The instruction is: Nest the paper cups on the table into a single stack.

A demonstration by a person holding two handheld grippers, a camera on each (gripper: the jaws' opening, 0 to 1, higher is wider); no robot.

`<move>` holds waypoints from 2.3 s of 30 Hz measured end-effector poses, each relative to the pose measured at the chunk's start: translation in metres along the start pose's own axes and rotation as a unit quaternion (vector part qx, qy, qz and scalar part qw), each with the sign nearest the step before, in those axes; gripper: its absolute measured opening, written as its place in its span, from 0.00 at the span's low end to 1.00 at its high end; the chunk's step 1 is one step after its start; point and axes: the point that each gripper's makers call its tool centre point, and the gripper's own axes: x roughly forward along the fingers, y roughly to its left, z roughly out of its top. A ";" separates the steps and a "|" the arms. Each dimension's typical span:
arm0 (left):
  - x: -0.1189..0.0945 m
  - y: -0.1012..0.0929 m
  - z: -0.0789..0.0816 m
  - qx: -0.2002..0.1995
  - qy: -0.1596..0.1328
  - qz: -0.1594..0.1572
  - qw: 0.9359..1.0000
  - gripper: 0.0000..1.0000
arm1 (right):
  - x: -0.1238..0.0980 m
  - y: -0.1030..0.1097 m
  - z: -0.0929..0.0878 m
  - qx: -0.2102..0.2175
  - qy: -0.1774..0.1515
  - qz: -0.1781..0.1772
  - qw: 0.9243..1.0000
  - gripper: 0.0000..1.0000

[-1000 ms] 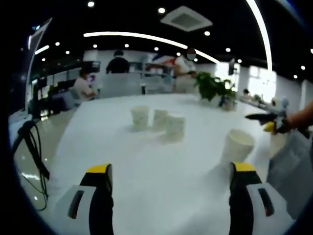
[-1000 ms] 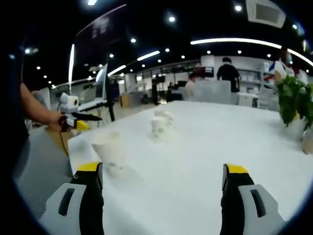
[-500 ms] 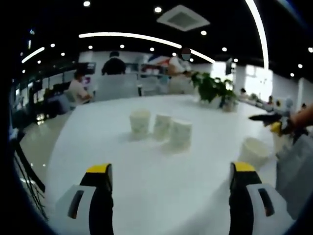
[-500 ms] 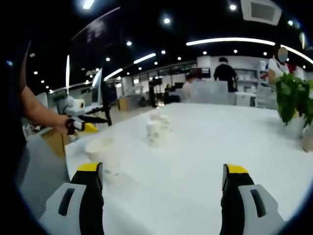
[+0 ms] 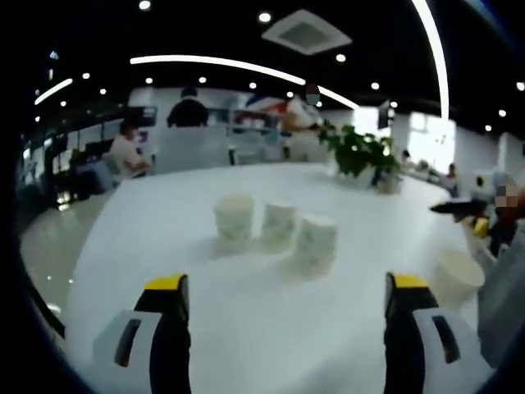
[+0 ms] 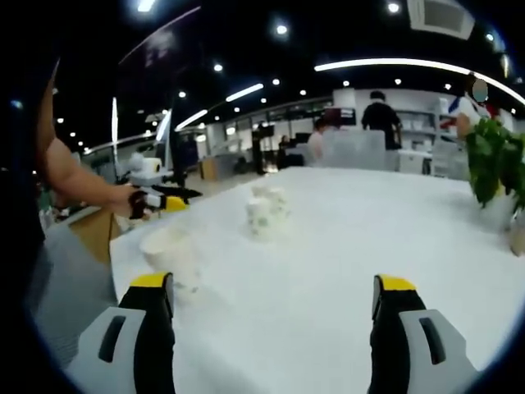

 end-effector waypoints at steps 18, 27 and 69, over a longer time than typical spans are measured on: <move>0.078 0.027 0.018 0.012 0.006 -0.012 1.000 0.89 | 0.004 0.001 -0.005 0.008 0.007 0.004 1.000 1.00; 0.105 0.033 0.032 0.021 -0.001 -0.002 1.000 0.84 | 0.006 0.001 -0.005 0.017 0.009 0.002 1.000 1.00; 0.162 0.065 0.037 0.066 0.027 -0.012 0.997 0.46 | 0.017 0.016 -0.018 -0.052 0.055 0.062 0.995 1.00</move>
